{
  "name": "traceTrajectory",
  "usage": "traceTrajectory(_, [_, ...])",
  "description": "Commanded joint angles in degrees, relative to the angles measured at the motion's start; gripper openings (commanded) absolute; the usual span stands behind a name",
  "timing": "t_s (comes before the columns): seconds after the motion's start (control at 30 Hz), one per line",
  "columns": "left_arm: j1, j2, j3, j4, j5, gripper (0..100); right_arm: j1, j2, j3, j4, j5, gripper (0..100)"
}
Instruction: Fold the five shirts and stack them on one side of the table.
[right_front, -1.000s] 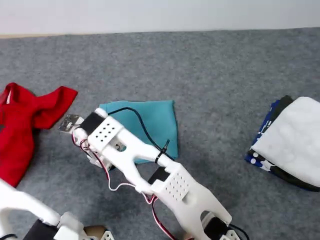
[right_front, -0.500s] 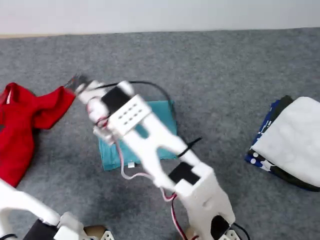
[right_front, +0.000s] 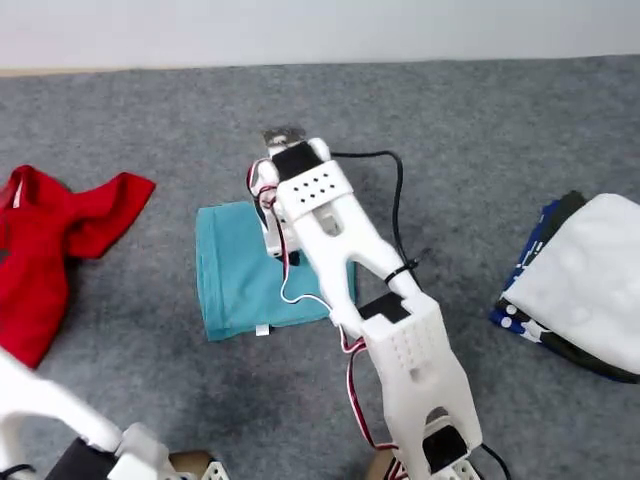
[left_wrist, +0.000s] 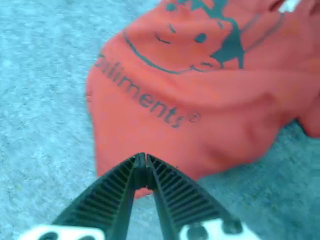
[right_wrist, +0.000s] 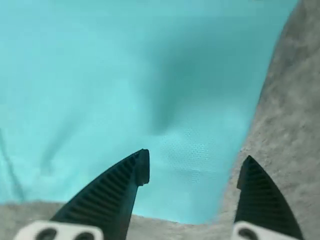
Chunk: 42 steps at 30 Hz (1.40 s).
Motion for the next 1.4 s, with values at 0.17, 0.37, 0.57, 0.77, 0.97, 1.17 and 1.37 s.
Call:
traceTrajectory(0.17, [3.08, -0.79, -1.1, 0.62, -0.26, 1, 2.15, 4.53, -0.79, -2.33, -3.87, 29.5])
traceTrajectory(0.37, [2.64, -0.79, -1.01, 0.7, -0.44, 1, 3.91, 10.07, -0.79, -6.9, -3.69, 29.2])
traceTrajectory(0.57, [2.64, -0.79, -0.92, 0.7, -0.53, 1, 4.18, 12.62, -0.79, -3.3, -2.37, 11.7])
traceTrajectory(0.77, [2.64, -0.79, -0.84, 0.7, -0.53, 1, 6.02, 12.35, -0.79, -0.04, 12.75, 0.8])
traceTrajectory(0.97, [2.64, -0.79, -0.84, 0.7, -0.53, 1, 12.0, 6.29, -0.79, 1.89, 13.1, 0.9])
traceTrajectory(1.17, [2.64, -0.79, -1.1, 0.7, -0.53, 1, 20.18, -2.68, -0.88, -2.24, 33.14, 0.9])
traceTrajectory(1.37, [2.81, -0.79, -0.92, 0.7, -0.53, 1, 26.33, -4.18, -0.88, -12.18, 58.37, 0.9])
